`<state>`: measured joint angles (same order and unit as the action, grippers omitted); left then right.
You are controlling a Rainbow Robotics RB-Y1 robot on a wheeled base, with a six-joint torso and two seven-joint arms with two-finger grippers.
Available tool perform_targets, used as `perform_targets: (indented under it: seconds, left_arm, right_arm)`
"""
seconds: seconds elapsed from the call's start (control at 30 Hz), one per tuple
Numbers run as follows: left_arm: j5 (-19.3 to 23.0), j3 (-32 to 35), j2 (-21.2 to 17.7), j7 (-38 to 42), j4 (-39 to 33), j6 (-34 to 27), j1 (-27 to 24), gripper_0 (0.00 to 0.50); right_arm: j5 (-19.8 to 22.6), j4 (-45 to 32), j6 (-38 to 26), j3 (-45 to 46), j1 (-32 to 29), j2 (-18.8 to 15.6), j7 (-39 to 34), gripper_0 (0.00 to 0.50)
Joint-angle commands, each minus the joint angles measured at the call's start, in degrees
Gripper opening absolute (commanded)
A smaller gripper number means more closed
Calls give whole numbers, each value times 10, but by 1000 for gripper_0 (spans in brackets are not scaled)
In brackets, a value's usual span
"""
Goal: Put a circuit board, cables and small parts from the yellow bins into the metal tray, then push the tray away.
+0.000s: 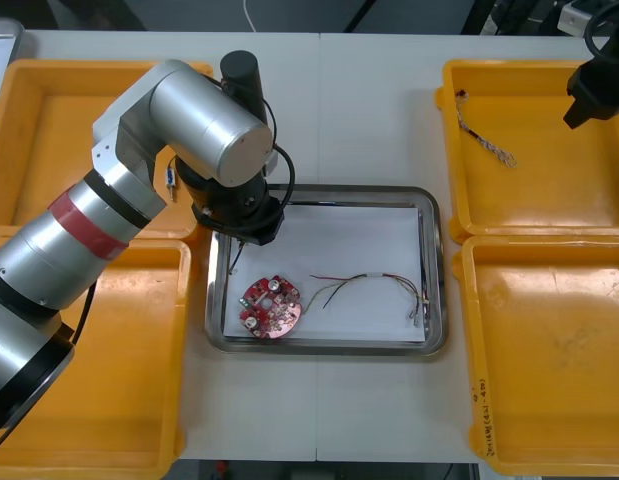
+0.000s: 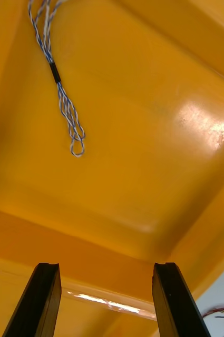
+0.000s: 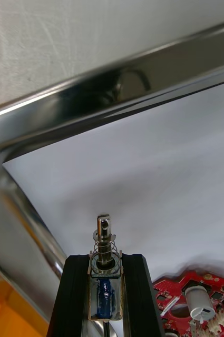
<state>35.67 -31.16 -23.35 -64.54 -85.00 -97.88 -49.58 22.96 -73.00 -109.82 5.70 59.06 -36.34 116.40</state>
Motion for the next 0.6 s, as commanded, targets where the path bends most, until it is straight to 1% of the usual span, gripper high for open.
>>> perform_targets:
  seconds: [0.03,0.1,0.13,0.17,0.2,0.27,0.3,0.33,0.37,0.4,0.43,0.6]
  left_arm:
    - [4,-21,13,54,-4,8,-25,4]
    - [6,-23,13,56,-4,8,-25,4]
    - [10,-26,13,59,-4,8,-25,14]
    - [11,-26,13,60,-4,9,-25,45]
    - [12,-27,13,61,-4,9,-26,153]
    - [14,-29,13,64,-4,10,-25,326]
    - [14,-29,13,64,-4,10,-25,356]
    - [15,-29,13,65,-4,11,-25,418]
    - [15,-29,13,65,-4,11,-25,438]
    - [15,-30,13,66,-4,11,-25,475]
    - [16,-29,13,67,-4,12,-25,500]
    - [17,-25,12,71,-10,9,-26,500]
  right_arm:
    - [-22,37,18,14,44,11,72,500]
    - [-24,54,27,16,51,13,80,500]
    - [-24,78,36,23,62,17,87,500]
    - [-24,83,39,27,66,20,87,500]
    - [-27,94,44,38,71,24,88,500]
    - [-30,107,56,53,79,30,91,500]
    - [-30,109,59,54,81,31,92,500]
    - [-31,117,68,53,84,31,94,500]
    - [-31,122,73,53,84,32,94,500]
    - [-30,131,84,52,85,33,96,500]
    - [-31,138,94,52,85,35,97,500]
    - [-34,163,141,52,95,45,100,500]
